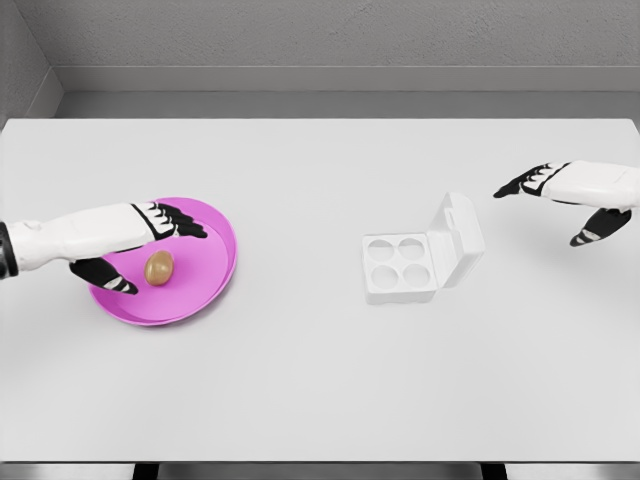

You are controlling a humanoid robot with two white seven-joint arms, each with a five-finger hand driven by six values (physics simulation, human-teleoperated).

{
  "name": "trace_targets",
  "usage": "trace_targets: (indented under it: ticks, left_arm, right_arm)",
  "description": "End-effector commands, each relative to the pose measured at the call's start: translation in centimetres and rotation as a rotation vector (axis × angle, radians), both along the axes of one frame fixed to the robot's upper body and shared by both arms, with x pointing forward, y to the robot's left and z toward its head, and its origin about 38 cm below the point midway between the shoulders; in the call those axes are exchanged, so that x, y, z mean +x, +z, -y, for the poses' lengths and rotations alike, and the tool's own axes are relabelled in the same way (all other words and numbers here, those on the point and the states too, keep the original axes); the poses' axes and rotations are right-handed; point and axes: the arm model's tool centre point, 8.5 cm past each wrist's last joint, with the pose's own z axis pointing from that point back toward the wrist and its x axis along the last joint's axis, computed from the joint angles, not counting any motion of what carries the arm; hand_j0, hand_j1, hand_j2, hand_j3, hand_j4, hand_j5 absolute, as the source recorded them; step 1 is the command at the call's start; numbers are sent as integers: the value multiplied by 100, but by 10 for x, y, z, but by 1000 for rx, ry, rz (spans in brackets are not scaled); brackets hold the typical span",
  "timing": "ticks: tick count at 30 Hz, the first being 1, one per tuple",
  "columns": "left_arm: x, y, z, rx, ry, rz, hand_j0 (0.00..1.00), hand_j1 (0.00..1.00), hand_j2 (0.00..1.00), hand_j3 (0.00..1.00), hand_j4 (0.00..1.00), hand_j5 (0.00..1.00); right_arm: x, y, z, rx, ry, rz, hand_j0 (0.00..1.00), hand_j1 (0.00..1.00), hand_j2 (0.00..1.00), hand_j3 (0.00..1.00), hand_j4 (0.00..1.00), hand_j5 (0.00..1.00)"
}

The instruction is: Pack egg into the box and close the box lid

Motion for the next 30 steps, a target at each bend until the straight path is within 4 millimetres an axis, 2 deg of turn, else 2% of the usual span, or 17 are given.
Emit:
trace_targets:
  ticks: [1,3,6,11,13,14,19,23,25,30]
  left_arm:
    - [4,-11,-6,5,33,-21,100,100,100,100,100,100]
    - [7,-19,-5,6,45,-31,100,100,100,100,100,100]
    - [9,-25,-7,2,61,-44,100,100,100,100,100,100]
    - [13,-19,-4,-4,56,-27,100,100,100,100,100,100]
    - [14,-19,-4,-4,56,-25,100,100,100,100,100,100]
    - [14,-19,-4,-4,56,-25,100,100,100,100,100,100]
    - [16,-26,-12,17,80,-39,100,100,100,100,100,100]
    - [16,-27,-10,17,77,-37,100,100,100,100,100,100]
    - [16,-27,-10,17,77,-37,100,100,100,100,100,100]
    - [16,-27,-9,16,77,-36,100,100,100,100,100,100]
  right_arm:
    - [1,-1,2,8,-10,-5,100,100,100,100,100,100]
    - [2,-1,4,9,-16,-4,100,100,100,100,100,100]
    - [12,-8,-12,55,-7,-2,100,100,100,100,100,100]
    - [10,-14,-5,51,-23,-15,100,100,100,100,100,100]
    - [14,-16,13,45,-82,-27,100,100,100,100,100,100]
    - [15,-17,15,45,-89,-28,100,100,100,100,100,100]
    - [14,-15,16,38,-87,-26,100,100,100,100,100,100]
    - [12,-14,14,36,-76,-25,100,100,100,100,100,100]
    - [13,-11,18,80,-99,32,100,100,100,100,100,100]
    - [11,-17,22,82,-113,22,100,100,100,100,100,100]
